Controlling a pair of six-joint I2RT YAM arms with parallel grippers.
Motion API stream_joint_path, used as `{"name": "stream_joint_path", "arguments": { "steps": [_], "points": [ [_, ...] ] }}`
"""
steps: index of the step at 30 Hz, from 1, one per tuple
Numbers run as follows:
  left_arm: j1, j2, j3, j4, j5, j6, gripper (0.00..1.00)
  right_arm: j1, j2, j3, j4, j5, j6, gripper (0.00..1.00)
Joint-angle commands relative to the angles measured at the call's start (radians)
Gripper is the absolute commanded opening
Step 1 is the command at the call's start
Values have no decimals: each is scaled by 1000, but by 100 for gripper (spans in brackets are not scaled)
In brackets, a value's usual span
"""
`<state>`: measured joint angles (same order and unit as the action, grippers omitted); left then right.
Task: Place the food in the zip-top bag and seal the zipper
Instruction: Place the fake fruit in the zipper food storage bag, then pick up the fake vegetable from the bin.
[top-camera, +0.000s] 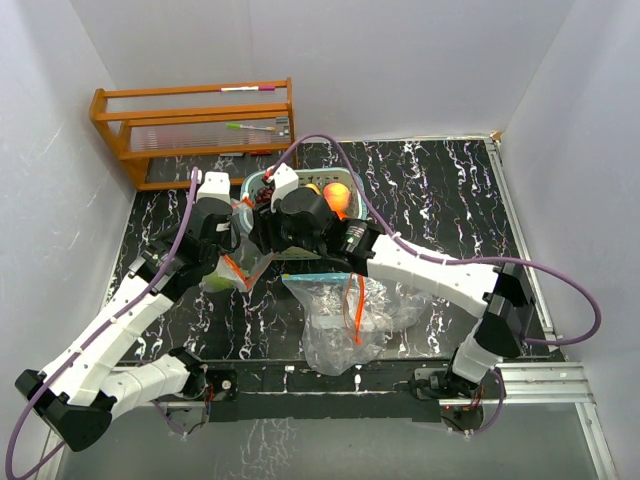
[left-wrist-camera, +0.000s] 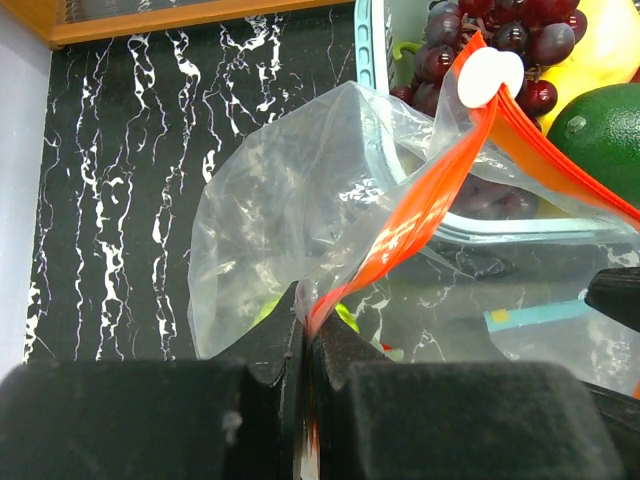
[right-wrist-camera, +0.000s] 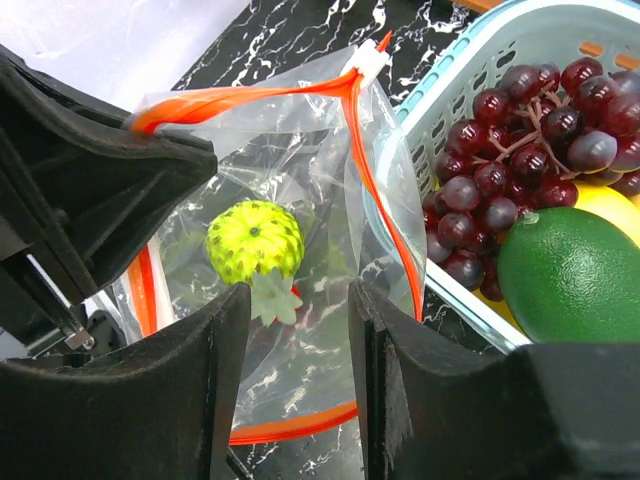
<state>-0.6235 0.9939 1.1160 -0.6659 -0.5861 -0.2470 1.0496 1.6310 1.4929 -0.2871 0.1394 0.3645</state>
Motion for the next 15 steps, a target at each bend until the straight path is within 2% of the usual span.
{"name": "stream_joint_path", "arguments": {
  "steps": [1, 7, 11, 13, 15],
  "points": [
    [5, -3, 2, 12, -9, -3, 0, 7, -71, 41, 77, 28, -23, 47],
    [5, -3, -10, 16, -8, -7, 0, 7, -163, -8, 46, 134, -37, 56],
    [5, -8, -10, 13, -14, -6, 0, -6, -203, -19, -53, 300, -7, 63],
    [5, -13, -7, 11, -13, -5, 0, -55, -187, 7, -156, 324, 39, 64],
    [5, -17, -5, 9, -13, -5, 0, -134, -167, 25, -242, 279, 84, 64]
  ]
}}
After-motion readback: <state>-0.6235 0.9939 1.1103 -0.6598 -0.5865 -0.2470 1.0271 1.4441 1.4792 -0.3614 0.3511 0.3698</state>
